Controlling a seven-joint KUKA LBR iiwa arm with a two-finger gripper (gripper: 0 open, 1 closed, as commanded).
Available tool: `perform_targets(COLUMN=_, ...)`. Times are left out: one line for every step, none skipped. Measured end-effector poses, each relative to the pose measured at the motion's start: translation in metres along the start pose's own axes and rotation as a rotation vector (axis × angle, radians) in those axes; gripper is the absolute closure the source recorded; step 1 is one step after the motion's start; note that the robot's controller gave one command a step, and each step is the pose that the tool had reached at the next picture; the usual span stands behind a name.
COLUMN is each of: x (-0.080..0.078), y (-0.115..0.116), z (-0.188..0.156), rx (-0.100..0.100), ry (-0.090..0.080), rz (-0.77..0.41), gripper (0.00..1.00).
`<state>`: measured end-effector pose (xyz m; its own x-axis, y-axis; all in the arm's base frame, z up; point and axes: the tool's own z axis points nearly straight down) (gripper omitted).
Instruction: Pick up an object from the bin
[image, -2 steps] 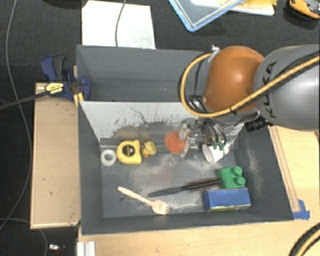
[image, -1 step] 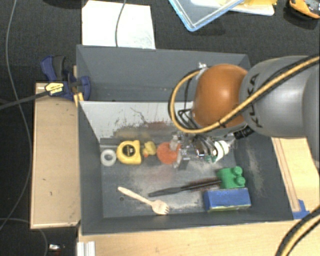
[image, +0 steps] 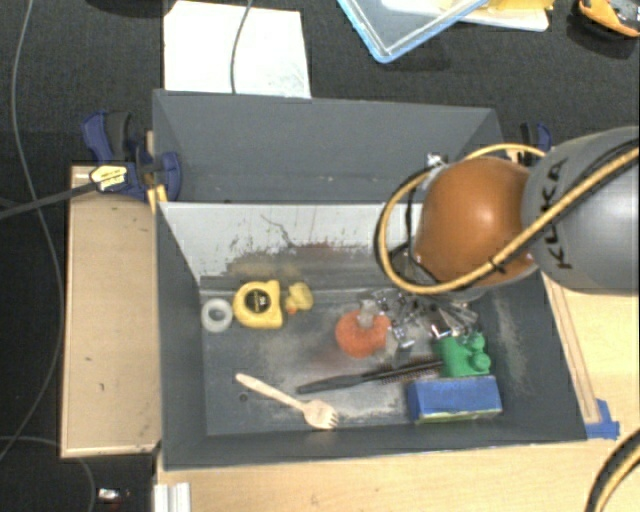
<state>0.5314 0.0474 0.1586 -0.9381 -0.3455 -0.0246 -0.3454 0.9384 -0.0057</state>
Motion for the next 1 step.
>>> perform_targets(x=-0.0121, y=0.0051, z=-0.0685, rx=-0.002, ry=0.003, rz=-0.034, gripper=1.00)
